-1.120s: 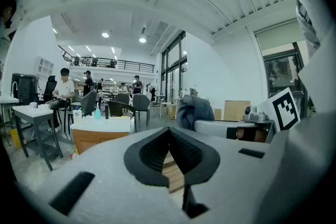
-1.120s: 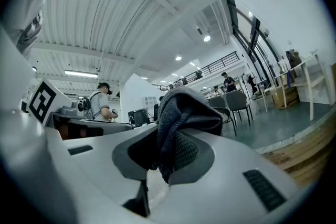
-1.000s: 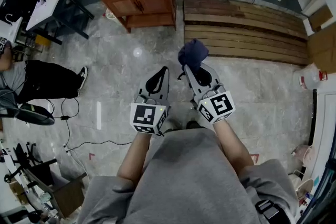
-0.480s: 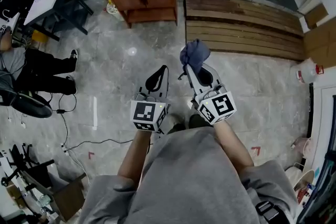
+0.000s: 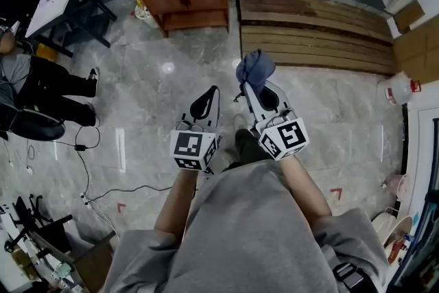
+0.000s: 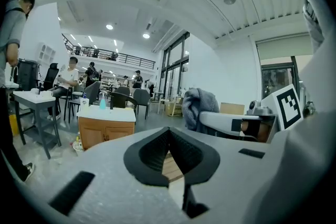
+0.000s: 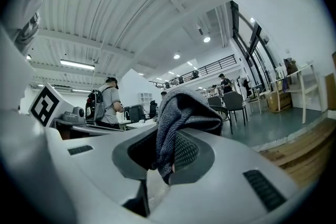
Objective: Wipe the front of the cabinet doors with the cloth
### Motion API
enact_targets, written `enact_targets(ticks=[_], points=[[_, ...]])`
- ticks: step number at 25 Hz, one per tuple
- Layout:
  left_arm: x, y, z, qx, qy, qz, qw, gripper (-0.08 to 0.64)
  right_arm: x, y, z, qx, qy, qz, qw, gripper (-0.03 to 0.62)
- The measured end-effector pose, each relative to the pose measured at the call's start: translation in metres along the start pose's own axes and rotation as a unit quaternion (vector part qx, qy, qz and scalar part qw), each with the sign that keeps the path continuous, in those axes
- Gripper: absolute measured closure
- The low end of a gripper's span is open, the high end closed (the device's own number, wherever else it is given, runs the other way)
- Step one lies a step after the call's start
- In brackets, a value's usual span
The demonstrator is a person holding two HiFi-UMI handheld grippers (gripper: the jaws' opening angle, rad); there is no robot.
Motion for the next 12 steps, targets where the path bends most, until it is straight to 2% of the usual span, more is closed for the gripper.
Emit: enact_targets(ticks=[5,12], points=[[-0.005,-0.029,0.018,0.0,-0.007,0.004,1.0,0.552,0.005,-0.03,-0.02,0.001,-0.011,-0.004,1.0,0.551],[-0.02,-0.093,0.033,-0.004,-0.011,0.01,0.9999,0.551,-0.003,-0.077,-0.068,-0.022,-0.008,0.001,1.0,0.551]])
Point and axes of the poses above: the fingertips, and each gripper's own axes: y backward along the fingers, z to its left, x out of its underside, the point moved 6 cm from there along y, backward along the fingers, and after that the axes turned 9 degrees about -x, right-handed, at the moved point
